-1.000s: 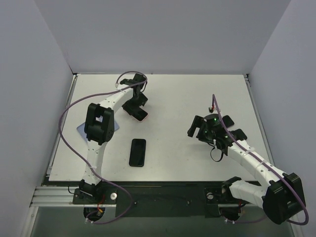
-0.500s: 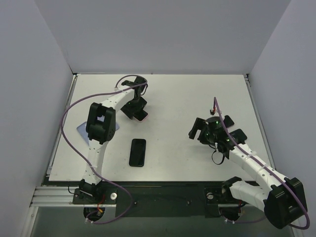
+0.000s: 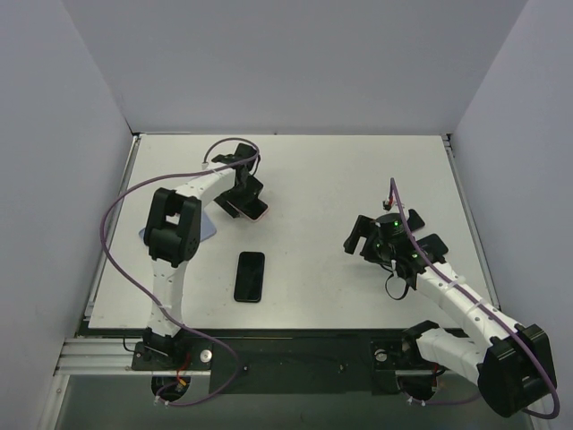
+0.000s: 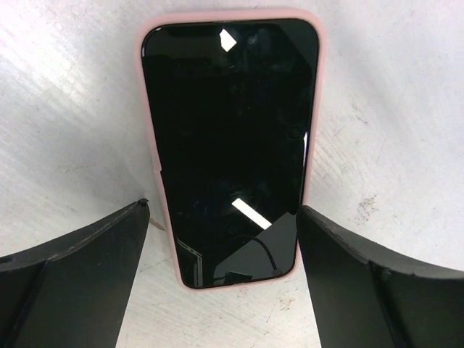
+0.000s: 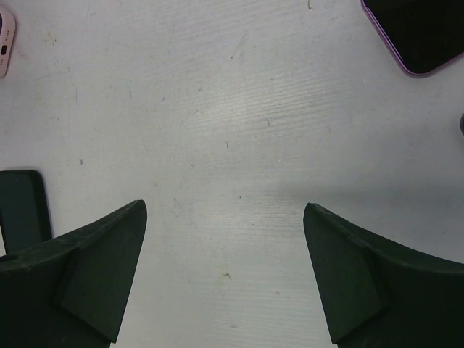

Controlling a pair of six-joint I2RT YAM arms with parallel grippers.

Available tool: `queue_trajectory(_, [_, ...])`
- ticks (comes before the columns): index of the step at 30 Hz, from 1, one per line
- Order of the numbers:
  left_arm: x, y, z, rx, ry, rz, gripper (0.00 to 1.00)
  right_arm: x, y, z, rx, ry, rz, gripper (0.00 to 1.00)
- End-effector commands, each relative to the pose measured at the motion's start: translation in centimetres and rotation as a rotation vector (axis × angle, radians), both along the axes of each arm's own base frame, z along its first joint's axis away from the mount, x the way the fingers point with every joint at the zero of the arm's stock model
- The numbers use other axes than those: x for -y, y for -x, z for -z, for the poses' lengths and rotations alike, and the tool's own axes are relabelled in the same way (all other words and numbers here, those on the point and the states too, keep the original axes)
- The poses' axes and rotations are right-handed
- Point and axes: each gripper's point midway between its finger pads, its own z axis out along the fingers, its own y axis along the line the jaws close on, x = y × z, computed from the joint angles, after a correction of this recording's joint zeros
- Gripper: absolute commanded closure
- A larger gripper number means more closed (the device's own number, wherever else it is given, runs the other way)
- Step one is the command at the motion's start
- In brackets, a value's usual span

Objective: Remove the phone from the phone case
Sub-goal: Pick up the phone at the center of the board.

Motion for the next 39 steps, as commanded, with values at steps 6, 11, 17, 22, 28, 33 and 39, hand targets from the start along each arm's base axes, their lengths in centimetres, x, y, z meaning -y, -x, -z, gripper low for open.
queue_trajectory(6, [0.7, -2.3, -0.9, 0.153, 0.078, 0.023, 0.07, -0.3, -0.2, -0.5, 0.028, -0.027, -0.019, 0.16])
queue_trajectory(11, [-0.1, -1.8, 0.5, 0.031, 0.035, -0.013, 0.06, -0.4, -0.2, -0.6, 0.032, -0.034, -0.021, 0.16])
queue_trajectory(17, [-0.6, -2.1, 1.7, -0.054, -0.04, -0.05, 0.06, -0.4, -0.2, -0.6, 0.032, -0.042, -0.02, 0.16])
queue_trajectory(22, [-1.6, -1.1, 2.5, -0.12, -0.107, -0.081, 0.06, -0.2, -0.2, -0.7, 0.036, -0.042, -0.019, 0.16])
queue_trajectory(28, [-3.6, 1.6, 3.4, -0.249, -0.223, -0.152, 0.06, -0.1, -0.2, -0.7, 0.032, -0.049, -0.018, 0.16])
queue_trajectory(33, [-4.3, 1.7, 4.0, -0.281, -0.272, -0.165, 0.09, -0.1, -0.1, -1.0, 0.038, -0.052, -0.018, 0.17])
queue_trajectory(39, [-3.7, 0.2, 4.2, -0.203, -0.217, -0.09, 0.49, 0.0, 0.0, -1.5, 0.032, -0.049, -0.019, 0.17])
